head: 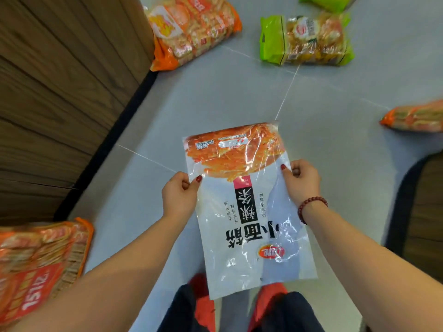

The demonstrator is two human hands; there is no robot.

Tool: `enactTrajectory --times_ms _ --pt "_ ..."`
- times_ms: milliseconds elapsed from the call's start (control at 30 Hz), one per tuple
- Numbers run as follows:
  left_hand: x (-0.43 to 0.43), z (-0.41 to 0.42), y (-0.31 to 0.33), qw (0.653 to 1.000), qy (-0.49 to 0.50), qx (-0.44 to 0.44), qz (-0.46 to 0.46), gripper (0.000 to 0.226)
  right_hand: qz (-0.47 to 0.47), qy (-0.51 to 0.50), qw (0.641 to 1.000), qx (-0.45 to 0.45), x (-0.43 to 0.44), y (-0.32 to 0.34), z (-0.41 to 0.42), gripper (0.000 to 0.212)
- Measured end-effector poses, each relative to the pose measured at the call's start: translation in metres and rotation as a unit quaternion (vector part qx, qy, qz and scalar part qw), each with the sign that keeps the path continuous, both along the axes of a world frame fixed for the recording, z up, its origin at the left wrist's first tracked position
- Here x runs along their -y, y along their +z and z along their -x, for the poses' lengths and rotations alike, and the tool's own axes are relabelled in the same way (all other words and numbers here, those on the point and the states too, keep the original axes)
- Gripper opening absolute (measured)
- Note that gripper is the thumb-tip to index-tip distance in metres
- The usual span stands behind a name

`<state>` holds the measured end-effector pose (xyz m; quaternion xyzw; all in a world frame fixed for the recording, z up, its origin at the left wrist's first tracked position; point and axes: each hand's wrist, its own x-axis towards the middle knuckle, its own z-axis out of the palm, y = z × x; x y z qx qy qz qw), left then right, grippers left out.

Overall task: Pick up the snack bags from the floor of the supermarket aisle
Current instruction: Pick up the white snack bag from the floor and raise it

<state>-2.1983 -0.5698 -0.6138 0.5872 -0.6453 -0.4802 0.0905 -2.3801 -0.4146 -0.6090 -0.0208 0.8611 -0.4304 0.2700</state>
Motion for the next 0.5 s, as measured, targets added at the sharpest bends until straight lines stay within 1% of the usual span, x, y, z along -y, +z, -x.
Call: enactTrajectory --times_ms 133,300,333,433,500 --pt "0.027 0.012 0.115 0.998 -0.002 -0.036 0.049 0.039 0.033 0.018 0.999 -0.017 0.027 0.119 0.013 0.025" --pt "0.072 0.018 0.269 0.988 -0.011 -0.109 0.105 0.036 0.088 0.028 0.994 -0.063 0.07 0.284 0.024 0.014" --pt "0.083 0.019 0.3 0.985 -0.01 -0.122 0.118 0.035 0.101 0.031 0.992 -0.074 0.08 0.317 0.025 0.014" --pt "0.111 0.016 0.396 0.975 -0.007 -0.169 0.144 0.033 0.144 0.039 0.981 -0.128 0.103 0.414 0.019 0.025" --pt "0.124 0.005 0.456 0.966 -0.006 -0.212 0.145 0.033 0.168 0.044 0.972 -0.156 0.114 0.473 0.01 0.022"
